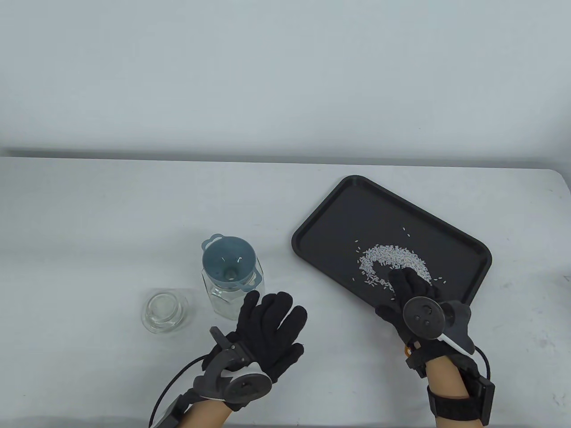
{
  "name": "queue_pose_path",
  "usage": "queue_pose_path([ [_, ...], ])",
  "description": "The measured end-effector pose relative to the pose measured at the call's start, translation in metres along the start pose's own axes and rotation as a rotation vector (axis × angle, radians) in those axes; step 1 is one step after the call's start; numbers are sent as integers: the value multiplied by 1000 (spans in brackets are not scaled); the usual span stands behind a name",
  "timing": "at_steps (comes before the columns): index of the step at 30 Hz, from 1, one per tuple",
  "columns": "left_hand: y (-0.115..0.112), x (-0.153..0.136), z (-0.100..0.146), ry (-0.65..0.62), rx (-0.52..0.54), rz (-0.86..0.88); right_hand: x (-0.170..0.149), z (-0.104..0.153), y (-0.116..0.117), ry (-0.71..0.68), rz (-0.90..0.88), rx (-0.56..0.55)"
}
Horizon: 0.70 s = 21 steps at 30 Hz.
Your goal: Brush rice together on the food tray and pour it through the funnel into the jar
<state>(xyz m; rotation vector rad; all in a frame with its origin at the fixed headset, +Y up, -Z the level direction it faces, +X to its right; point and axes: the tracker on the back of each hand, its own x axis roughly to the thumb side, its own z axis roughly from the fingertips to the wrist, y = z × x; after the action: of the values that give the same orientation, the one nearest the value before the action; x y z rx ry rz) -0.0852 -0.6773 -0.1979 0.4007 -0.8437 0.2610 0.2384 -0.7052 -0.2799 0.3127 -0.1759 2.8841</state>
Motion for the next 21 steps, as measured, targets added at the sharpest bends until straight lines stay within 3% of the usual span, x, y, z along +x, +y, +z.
queue_pose_path([
  [7,-24,-4,-1,-22,-129,20,-9,-1,-3,183,152,127],
  [11,-31,-8,-2,-10,-166,31,-11,-3,5,301,240,336],
  [14,-32,-12,-1,7,-180,37,-10,-4,15,339,278,434],
  [21,-32,-15,0,27,-191,52,0,-5,33,388,357,546],
])
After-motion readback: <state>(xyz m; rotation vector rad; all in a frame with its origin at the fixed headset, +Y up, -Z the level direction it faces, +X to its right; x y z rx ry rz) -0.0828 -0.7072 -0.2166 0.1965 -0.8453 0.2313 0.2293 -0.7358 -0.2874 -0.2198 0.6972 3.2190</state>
